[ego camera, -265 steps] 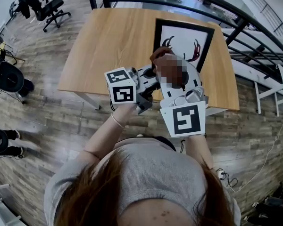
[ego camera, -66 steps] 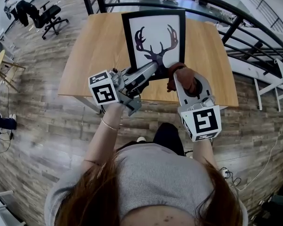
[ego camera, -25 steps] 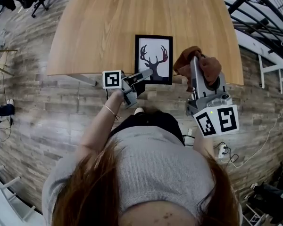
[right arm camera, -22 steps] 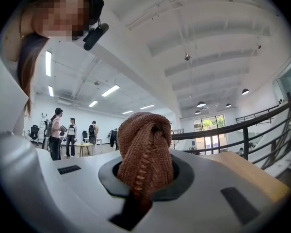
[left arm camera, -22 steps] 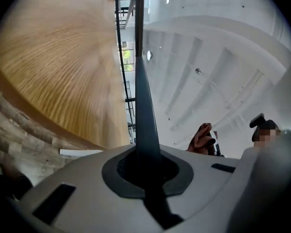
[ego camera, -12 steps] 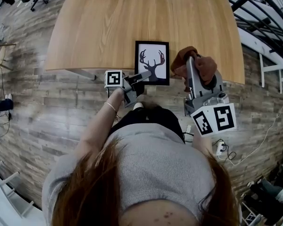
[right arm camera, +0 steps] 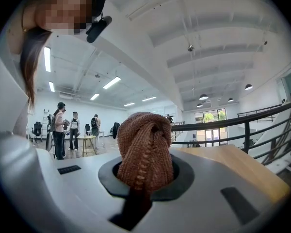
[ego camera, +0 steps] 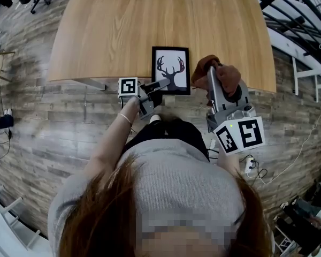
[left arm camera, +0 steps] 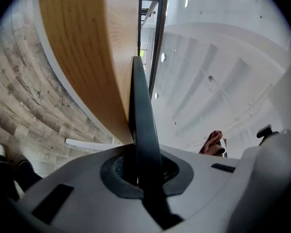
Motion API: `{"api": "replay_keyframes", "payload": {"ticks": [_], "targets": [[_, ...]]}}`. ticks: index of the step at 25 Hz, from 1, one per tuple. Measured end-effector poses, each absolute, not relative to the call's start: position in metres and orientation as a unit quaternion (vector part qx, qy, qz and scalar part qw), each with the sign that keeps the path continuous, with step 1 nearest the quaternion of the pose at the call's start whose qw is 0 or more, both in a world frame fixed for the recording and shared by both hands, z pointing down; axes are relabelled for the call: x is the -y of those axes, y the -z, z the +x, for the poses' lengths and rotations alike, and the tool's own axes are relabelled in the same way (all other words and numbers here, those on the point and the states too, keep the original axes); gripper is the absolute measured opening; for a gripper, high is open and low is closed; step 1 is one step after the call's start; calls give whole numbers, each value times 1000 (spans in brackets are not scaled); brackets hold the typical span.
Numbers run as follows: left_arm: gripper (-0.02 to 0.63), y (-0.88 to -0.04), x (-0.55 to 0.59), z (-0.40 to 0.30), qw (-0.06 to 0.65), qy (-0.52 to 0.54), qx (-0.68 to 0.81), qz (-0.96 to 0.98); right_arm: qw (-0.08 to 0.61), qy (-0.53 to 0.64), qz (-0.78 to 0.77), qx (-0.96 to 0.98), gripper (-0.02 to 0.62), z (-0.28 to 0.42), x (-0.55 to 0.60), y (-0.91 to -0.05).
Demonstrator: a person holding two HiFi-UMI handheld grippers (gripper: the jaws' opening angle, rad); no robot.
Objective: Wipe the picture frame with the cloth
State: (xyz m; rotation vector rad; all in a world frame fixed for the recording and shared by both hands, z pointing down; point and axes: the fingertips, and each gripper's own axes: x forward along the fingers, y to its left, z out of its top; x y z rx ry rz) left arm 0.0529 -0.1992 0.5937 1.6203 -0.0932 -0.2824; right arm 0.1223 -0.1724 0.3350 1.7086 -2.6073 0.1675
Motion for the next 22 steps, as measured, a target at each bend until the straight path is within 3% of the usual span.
{"api": "replay_keyframes", "payload": {"ticks": [8,10,12,14,22], "targets": [[21,-596,201,57,649,119,39,750,14,-63,540,839,46,117,172,-342],[71,-597,202,56,647,114,49,753,15,-65,539,840,46,115,171,-342],[189,-589,199,56,645,122,40,753,16,-67,537,841,46,114,172,-343],[237,-575,194,57,639,138,15,756,16,-69,536,841,46,114,173,-344],[250,-586,184,20,637,121,62,759,14,-90,536,839,46,108,178,-352]]}}
